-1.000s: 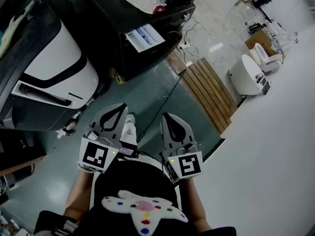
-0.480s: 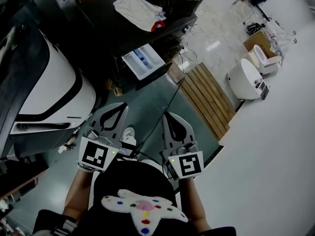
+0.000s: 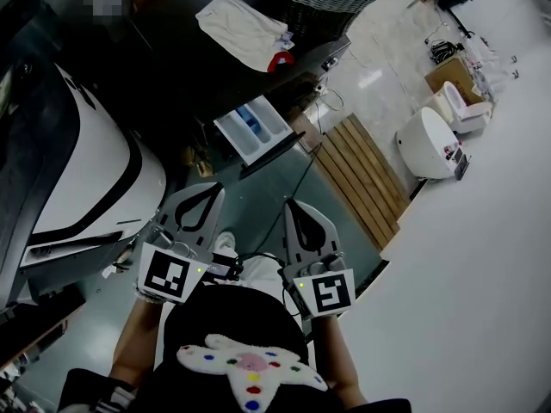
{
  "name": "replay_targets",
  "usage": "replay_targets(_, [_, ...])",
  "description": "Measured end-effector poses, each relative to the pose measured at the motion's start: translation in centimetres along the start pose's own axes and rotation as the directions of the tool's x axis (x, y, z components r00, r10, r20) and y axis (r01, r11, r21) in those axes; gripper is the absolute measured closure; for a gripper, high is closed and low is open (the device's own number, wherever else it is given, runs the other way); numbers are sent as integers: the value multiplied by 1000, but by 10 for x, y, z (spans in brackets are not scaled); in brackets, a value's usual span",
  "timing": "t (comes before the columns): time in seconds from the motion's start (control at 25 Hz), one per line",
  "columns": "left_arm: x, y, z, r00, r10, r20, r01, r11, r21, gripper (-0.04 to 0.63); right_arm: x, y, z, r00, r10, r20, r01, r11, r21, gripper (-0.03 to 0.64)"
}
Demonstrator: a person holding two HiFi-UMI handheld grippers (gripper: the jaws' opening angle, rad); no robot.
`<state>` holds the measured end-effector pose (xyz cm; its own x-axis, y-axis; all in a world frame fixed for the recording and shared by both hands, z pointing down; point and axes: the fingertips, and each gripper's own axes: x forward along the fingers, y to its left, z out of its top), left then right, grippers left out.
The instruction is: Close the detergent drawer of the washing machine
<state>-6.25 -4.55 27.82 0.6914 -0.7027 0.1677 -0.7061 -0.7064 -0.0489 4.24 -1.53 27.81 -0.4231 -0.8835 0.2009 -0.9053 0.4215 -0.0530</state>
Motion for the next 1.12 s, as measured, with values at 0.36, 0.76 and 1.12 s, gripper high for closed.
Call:
replay_targets(0.36, [12,5,3,1000,11,-3,-11,1000,-15,584,11,-9,6,1000,20,-6,-20,1000,-3,614])
replay_targets(0.76, [21,-3,12,997,71,-2,-71,997,-8,584,13,-28,20,996,82,16,-82,996,-23,614])
replay_targets(1.12, [22,-13,16,993,120,11,-120,992,-49,584,7,-43,21,994,103,32,-103,995,-12,614])
